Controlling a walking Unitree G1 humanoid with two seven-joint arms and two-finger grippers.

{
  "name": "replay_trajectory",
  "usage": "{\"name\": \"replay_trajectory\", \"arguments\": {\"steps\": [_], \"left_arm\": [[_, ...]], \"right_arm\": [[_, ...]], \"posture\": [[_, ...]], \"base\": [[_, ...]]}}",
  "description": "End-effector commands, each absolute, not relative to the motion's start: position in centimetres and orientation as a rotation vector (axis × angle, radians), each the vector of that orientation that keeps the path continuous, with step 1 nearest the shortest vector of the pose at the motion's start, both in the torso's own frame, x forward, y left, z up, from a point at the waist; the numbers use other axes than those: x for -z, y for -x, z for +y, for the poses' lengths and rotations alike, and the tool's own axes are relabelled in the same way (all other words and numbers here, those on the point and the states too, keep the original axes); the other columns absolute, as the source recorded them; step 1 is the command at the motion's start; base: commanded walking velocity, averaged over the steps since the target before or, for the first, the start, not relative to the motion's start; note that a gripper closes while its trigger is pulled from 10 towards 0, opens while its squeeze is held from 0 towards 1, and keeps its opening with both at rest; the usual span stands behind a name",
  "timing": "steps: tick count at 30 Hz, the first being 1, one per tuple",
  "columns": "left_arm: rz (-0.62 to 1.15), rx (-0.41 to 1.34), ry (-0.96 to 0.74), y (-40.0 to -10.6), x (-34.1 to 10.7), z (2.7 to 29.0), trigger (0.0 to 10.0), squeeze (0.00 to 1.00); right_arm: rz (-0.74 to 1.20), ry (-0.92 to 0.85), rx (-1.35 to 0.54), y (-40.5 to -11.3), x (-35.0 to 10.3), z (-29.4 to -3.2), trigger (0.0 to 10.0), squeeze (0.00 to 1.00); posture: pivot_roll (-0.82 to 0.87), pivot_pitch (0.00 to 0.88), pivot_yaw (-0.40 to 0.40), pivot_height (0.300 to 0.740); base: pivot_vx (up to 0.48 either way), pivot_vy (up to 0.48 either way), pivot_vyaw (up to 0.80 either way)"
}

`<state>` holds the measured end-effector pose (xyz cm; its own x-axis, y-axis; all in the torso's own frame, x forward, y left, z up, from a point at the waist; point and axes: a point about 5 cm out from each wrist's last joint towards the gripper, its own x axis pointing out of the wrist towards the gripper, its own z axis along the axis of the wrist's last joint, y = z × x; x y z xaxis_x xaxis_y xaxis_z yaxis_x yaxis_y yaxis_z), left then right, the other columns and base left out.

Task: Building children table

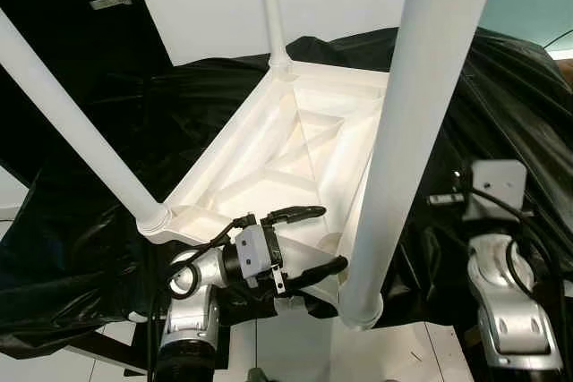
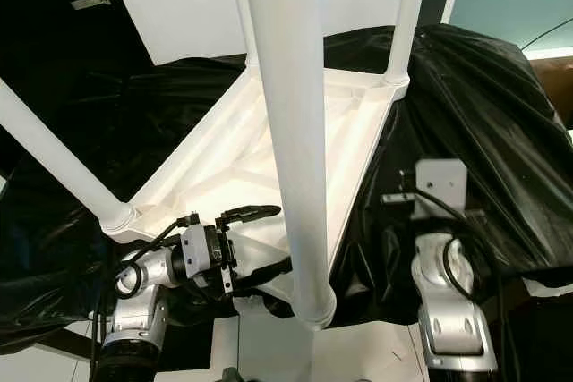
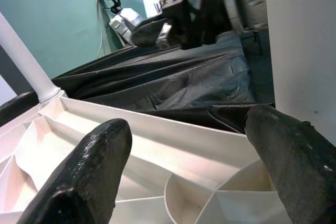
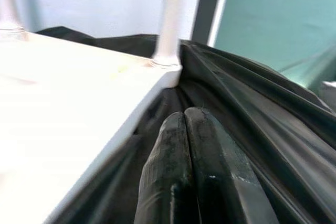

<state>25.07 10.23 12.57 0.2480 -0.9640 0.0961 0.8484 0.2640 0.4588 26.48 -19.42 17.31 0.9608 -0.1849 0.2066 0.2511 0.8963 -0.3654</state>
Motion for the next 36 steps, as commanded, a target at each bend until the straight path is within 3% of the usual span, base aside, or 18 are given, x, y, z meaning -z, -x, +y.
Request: {"name": "replay_trajectory", "arguments": {"steps": [1,6,9,13,22,36], "left_arm": [[-0.408,0.958,-0.269,-26.3,-12.7,10.8,10.0,0.0],[-0.403,0.94,-0.258,-26.2,-12.4,10.7,10.0,0.0],[-0.403,0.923,-0.257,-25.9,-12.1,10.5,10.0,0.0],[-0.402,0.911,-0.254,-25.7,-12.0,10.5,10.0,0.0],[-0.396,0.9,-0.275,-25.5,-12.0,11.0,10.0,0.0],[-0.39,0.933,-0.275,-25.4,-11.9,10.5,10.0,0.0]], "right_arm": [[-0.145,0.399,0.173,-27.3,-16.7,-18.8,10.0,0.0],[-0.106,0.4,0.062,-29.2,-15.8,-17.7,10.0,0.0],[0.03,0.343,-0.053,-30.8,-13.2,-17.1,10.0,0.0],[0.104,0.313,-0.068,-31.4,-11.3,-17.6,10.0,0.0],[0.237,0.204,0.034,-32.1,-9.3,-19.7,10.0,0.0],[0.228,0.167,0.216,-30.8,-8.7,-20.7,10.0,0.0]], "posture": [[-0.06,0.0,0.075,0.74],[-0.04,0.0,0.069,0.74],[-0.01,0.0,0.057,0.74],[0.0,0.0,0.053,0.74],[0.02,0.0,0.057,0.74],[-0.01,0.0,0.065,0.74]], "base": [[0.0,0.0,0.0],[0.0,0.0,0.0],[0.0,0.0,0.0],[0.0,0.0,0.0],[0.0,0.0,0.0],[0.0,0.0,0.0]]}}
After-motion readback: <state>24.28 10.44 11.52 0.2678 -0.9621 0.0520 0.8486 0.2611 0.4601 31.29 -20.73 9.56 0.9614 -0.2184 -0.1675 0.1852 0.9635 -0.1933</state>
